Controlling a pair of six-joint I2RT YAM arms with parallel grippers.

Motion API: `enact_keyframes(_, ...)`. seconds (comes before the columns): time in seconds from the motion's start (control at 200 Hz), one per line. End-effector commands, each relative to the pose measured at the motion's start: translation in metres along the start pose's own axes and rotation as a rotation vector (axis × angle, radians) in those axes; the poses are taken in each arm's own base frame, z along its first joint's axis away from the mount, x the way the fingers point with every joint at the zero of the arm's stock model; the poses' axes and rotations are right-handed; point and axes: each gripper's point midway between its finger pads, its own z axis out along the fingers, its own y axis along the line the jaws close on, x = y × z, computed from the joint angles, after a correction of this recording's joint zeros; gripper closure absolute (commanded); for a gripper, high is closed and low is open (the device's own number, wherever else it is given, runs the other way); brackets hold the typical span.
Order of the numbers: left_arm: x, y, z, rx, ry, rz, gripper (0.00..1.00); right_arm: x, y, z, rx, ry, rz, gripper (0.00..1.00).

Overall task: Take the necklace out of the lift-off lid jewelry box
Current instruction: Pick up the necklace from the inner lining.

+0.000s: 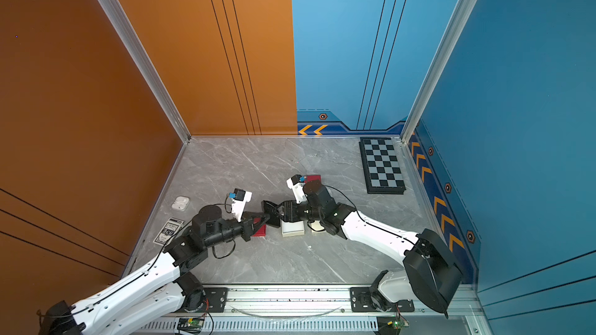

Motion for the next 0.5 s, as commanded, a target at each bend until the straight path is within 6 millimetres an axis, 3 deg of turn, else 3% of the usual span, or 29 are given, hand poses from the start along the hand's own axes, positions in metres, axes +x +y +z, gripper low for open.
enact_keyframes(0.0, -0.004, -0.005, -0.004, 0.039, -0.021, 0.020, 1.00, -0.009, 0.020, -0.006, -0.106, -0.036, 0.007, 0.47)
enact_keyframes(0.295, -0.013, -0.012, -0.007, 0.071, -0.053, 0.012, 1.00, -0.009, 0.018, -0.019, -0.131, -0.072, 0.032, 0.38)
enact_keyframes(0.49, -0.014, -0.013, -0.007, 0.082, -0.056, 0.006, 1.00, -0.012, 0.022, -0.023, -0.154, -0.091, 0.031, 0.38)
